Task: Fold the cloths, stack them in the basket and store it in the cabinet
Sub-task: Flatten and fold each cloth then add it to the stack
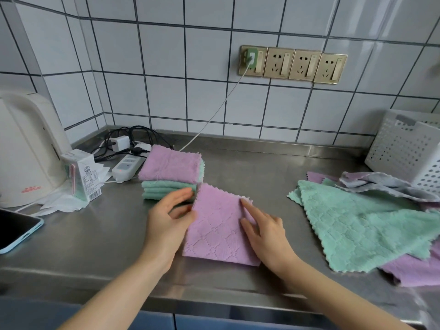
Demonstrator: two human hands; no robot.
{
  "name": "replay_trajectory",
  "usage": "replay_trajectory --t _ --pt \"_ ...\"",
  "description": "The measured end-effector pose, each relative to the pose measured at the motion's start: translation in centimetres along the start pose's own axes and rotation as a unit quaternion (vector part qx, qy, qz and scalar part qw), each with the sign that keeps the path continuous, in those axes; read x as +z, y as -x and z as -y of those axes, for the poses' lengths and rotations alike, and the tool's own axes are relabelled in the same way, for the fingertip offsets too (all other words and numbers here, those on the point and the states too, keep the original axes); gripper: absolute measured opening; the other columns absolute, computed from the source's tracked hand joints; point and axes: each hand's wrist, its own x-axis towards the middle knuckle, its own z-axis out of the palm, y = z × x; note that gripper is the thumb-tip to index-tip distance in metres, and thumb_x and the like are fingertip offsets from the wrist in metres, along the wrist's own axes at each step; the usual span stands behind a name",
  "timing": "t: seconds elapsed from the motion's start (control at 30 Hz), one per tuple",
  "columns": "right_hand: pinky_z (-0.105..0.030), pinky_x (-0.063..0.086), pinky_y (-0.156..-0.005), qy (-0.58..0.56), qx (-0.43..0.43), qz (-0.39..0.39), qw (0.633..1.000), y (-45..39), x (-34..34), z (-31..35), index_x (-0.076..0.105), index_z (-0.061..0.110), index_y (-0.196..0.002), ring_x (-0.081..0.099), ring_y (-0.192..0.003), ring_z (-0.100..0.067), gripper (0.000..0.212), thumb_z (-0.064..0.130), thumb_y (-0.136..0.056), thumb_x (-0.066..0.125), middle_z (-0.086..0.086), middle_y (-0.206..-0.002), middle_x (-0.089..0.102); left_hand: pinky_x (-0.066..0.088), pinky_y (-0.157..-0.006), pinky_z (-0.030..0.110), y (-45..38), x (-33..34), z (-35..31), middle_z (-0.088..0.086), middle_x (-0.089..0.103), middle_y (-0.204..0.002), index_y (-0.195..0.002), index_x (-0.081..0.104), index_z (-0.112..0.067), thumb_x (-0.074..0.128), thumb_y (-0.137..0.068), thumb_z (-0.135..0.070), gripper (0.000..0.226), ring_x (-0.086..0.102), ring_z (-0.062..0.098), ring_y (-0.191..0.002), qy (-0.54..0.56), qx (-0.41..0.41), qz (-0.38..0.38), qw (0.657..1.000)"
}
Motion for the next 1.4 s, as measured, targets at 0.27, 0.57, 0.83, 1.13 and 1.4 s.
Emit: replay_trajectory --t 0.27,0.57,0.83,1.13,1.4 --pt "-0.031 0.048 -0.092 -0.336 -0.033 -0.009 0.941 -6.4 0.1 7.5 0.038 0.046 -0.137 0.055 -0.09 -0.001 0.054 0.016 -0.093 0.052 0.008 -0.133 0.049 0.054 -0.078 0.022 -8.4 -3.4 -4.9 -0.003 0.07 -0.102 -0.106 0.066 -0.01 0.062 -0.077 0.015 0.039 0.067 0.007 -0.089 0.088 0.042 -0.04 0.994" --pt "-0.026 0.045 -0.094 -0.262 0.055 0.009 0.964 -16.6 4.0 12.8 0.055 0.015 -0.129 0.055 -0.112 -0.024 0.05 -0.002 -0.085 0.039 -0.01 -0.13 0.056 0.044 -0.094 0.027 -19.2 -6.7 -2.6 0.008 0.059 -0.129 -0.127 0.058 -0.008 0.06 -0.08 0.01 0.05 0.056 0.015 -0.109 -0.116 0.002 -0.043 0.992" --pt "-0.022 0.043 -0.084 -0.25 0.063 -0.021 0.966 -17.0 5.3 11.5 0.059 0.016 -0.124 0.052 -0.093 -0.016 0.047 -0.001 -0.085 0.037 -0.011 -0.125 0.057 0.036 -0.097 0.024 -18.0 -6.6 0.5 0.002 0.054 -0.133 -0.129 0.057 -0.013 0.061 -0.081 0.005 0.051 0.048 0.007 -0.114 -0.11 0.008 -0.038 0.993" --pt "-0.014 0.041 -0.07 -0.26 0.067 -0.031 0.963 -17.1 4.3 11.7 0.061 0.016 -0.121 0.053 -0.076 -0.011 0.047 -0.003 -0.085 0.037 -0.003 -0.108 0.054 0.035 -0.096 0.02 -18.0 -5.8 -0.3 -0.001 0.054 -0.134 -0.13 0.056 -0.013 0.056 -0.083 0.006 0.05 0.047 0.005 -0.116 -0.105 0.027 -0.038 0.993" --pt "-0.025 0.045 -0.088 -0.183 0.06 0.022 0.981 -17.1 5.6 10.3 0.056 0.015 -0.127 0.057 -0.101 -0.024 0.043 0.006 -0.087 0.043 -0.009 -0.122 0.056 0.035 -0.097 0.023 -18.1 -6.1 1.5 0.004 0.045 -0.144 -0.136 0.049 -0.013 0.055 -0.086 0.002 0.053 0.045 0.012 -0.124 -0.206 -0.002 -0.008 0.978"
